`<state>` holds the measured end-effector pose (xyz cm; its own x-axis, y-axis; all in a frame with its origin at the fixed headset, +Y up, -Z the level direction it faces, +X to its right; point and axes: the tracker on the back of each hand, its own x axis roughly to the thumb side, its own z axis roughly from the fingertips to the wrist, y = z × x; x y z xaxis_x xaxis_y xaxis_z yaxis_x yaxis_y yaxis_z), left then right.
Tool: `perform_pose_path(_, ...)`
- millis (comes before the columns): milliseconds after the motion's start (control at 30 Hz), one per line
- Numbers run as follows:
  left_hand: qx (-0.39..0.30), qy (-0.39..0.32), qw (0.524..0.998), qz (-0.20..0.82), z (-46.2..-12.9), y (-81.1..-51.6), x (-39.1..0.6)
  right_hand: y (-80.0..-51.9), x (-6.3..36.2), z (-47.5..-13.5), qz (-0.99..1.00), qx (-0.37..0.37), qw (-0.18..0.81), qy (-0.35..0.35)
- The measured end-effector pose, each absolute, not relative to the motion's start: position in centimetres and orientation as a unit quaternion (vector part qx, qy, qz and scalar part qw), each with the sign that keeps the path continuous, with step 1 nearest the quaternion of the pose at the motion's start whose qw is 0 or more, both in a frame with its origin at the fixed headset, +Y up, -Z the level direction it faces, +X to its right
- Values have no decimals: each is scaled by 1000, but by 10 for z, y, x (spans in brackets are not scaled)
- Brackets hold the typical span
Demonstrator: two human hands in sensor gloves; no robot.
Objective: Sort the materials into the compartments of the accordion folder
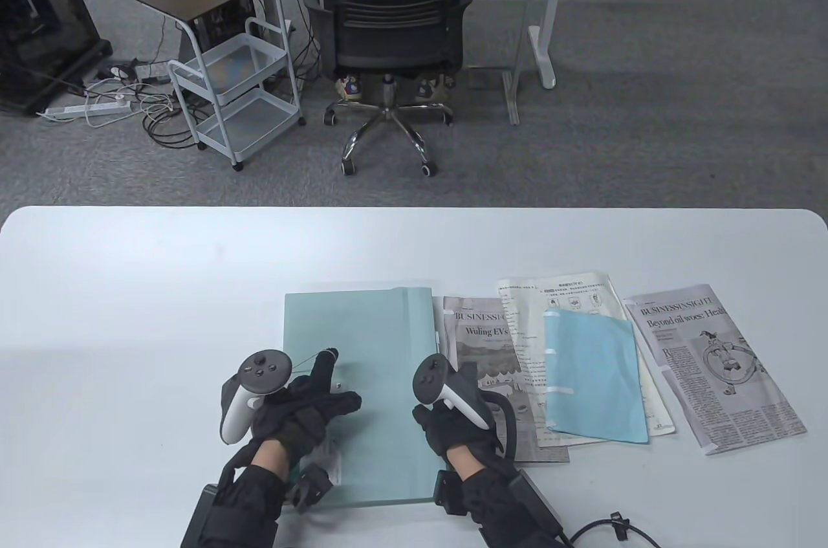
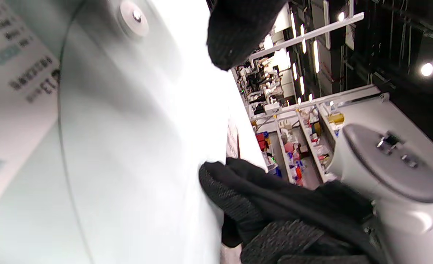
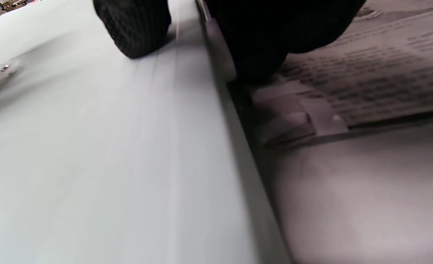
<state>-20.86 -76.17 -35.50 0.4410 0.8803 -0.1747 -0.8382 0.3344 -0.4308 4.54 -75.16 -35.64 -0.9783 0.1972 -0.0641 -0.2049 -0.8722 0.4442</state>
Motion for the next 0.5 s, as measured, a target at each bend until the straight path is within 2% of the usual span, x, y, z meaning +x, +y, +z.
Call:
perform_pose_path(133,-190,-22,862,469,-352,-747,-222,-752,46,-356,967,-13,106,230)
perform_pose_path(300,-134,40,911,389,-347,-732,-237,-752,47,-356,967,-16,111,230)
perform_pose_path(500,-58,122,940,313,-341,-730,-266,-752,48,-357,966,-17,117,231)
